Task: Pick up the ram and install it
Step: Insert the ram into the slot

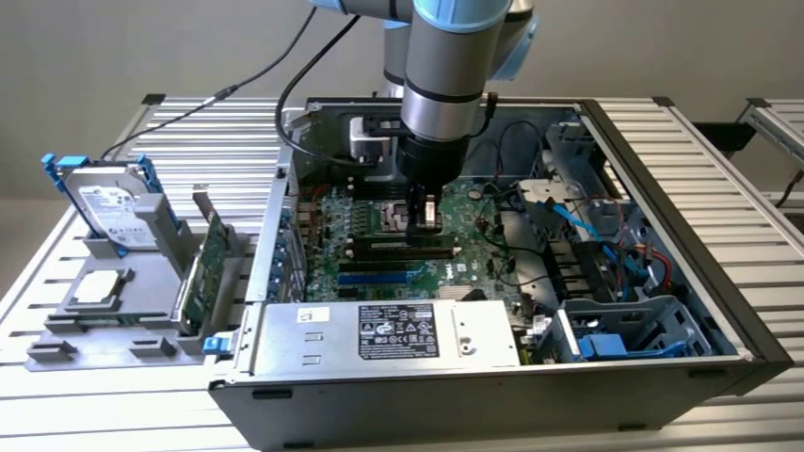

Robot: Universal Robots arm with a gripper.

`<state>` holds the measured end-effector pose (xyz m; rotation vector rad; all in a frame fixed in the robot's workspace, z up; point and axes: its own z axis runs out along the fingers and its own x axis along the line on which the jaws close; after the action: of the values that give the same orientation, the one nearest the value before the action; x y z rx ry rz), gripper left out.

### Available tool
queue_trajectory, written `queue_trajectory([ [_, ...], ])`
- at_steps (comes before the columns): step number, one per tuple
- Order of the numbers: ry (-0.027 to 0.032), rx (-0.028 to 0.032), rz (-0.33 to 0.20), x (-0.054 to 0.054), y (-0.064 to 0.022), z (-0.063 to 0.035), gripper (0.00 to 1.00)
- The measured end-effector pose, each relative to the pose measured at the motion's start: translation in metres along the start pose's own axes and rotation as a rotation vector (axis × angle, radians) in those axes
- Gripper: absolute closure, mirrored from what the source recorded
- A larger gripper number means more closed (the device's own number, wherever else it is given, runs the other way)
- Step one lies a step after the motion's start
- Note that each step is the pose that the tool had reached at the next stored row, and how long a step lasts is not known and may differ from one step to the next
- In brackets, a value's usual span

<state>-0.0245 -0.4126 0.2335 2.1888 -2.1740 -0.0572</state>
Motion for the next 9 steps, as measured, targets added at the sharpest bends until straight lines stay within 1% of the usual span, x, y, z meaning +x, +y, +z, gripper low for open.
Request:
queue_trajectory([
  [5,0.0008,0.0001,0.000,0.0000,0.0011,0.0008,0.87],
  [9,0.0030,0.0001,0.000,0.0000,0.0014,0.0019,0.87],
])
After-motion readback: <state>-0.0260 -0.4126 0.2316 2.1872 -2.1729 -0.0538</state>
